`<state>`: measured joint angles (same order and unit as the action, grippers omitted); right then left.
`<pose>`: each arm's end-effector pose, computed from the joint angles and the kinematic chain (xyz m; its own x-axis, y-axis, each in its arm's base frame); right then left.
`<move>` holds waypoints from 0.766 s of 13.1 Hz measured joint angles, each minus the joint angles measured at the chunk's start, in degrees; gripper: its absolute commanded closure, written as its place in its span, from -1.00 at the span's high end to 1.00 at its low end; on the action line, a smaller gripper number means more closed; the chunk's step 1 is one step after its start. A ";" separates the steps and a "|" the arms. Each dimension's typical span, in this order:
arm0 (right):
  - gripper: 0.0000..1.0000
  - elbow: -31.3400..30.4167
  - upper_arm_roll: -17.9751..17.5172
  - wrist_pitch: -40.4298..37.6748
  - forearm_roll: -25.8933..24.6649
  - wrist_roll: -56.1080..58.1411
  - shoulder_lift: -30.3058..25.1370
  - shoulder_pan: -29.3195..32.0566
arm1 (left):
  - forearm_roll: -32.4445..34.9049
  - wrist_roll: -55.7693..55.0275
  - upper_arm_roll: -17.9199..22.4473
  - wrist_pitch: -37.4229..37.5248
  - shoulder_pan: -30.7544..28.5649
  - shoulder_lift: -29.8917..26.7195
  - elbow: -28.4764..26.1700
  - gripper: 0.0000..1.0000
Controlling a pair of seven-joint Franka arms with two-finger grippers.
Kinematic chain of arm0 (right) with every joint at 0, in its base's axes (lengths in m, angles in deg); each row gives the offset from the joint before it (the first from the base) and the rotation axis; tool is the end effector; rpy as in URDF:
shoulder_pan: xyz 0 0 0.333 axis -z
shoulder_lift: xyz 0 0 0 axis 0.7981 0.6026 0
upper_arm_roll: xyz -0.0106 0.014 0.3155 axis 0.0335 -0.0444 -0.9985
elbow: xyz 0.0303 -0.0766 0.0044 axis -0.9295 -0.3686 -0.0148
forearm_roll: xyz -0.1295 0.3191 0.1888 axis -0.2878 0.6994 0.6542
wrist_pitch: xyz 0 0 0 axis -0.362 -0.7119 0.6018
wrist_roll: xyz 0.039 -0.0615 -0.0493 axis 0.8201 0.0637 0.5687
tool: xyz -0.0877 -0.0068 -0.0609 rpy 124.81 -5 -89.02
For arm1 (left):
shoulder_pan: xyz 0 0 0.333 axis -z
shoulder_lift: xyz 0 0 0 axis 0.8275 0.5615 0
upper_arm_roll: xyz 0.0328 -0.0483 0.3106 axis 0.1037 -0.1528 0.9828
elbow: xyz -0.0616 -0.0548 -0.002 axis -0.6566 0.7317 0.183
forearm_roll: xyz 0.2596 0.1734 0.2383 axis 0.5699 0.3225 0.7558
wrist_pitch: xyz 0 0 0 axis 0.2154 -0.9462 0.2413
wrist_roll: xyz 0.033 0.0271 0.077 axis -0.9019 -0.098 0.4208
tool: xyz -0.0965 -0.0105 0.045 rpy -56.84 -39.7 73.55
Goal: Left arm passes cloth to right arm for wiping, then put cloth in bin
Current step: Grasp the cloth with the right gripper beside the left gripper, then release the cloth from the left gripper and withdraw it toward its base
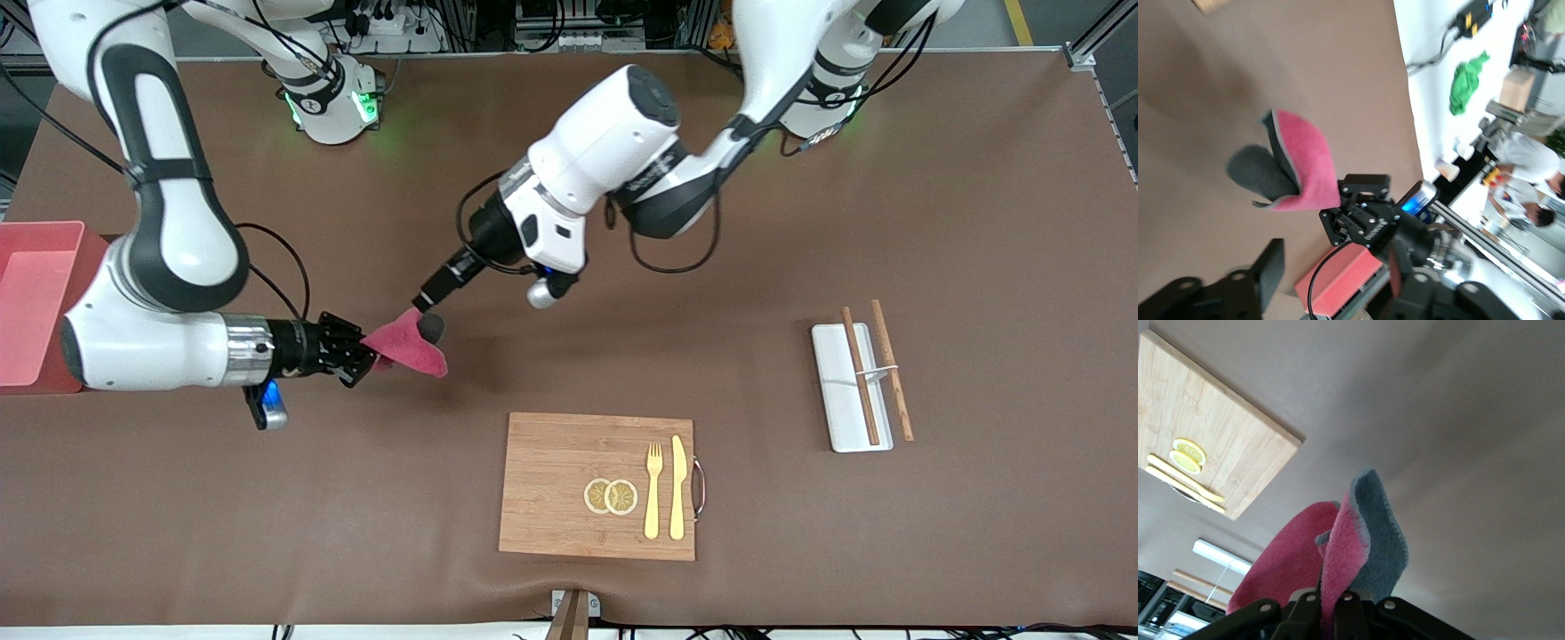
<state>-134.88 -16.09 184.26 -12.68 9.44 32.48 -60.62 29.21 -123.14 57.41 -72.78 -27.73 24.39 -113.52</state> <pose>0.6597 0.1494 0.3536 0.6100 -0.5232 -0.5951 -0.7640 -0.5877 -0.2664 0.5420 -0.5481 0.5170 0.6312 0.6538 -0.4172 0.7235 -0.3025 0.6205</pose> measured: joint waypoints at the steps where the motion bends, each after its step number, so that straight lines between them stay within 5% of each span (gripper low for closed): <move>1: -1.00 -0.22 0.03 2.17 -0.15 3.51 1.80 -0.03 | 0.09 0.52 0.02 4.95 -2.32 -2.25 0.01 1.00; 3: -1.00 -0.32 0.39 6.62 -1.98 9.80 5.26 0.04 | 0.20 3.90 0.07 14.94 -6.43 -6.16 -0.01 1.00; 10: -1.00 -0.38 1.58 16.89 -20.12 23.84 11.03 5.20 | 0.22 29.94 0.13 43.38 -21.27 -14.94 -0.10 1.00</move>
<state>-135.26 -14.50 201.15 -32.80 33.28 43.51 -55.42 29.42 -93.20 57.54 -29.40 -49.00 9.45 -113.62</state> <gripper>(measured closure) 0.974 0.000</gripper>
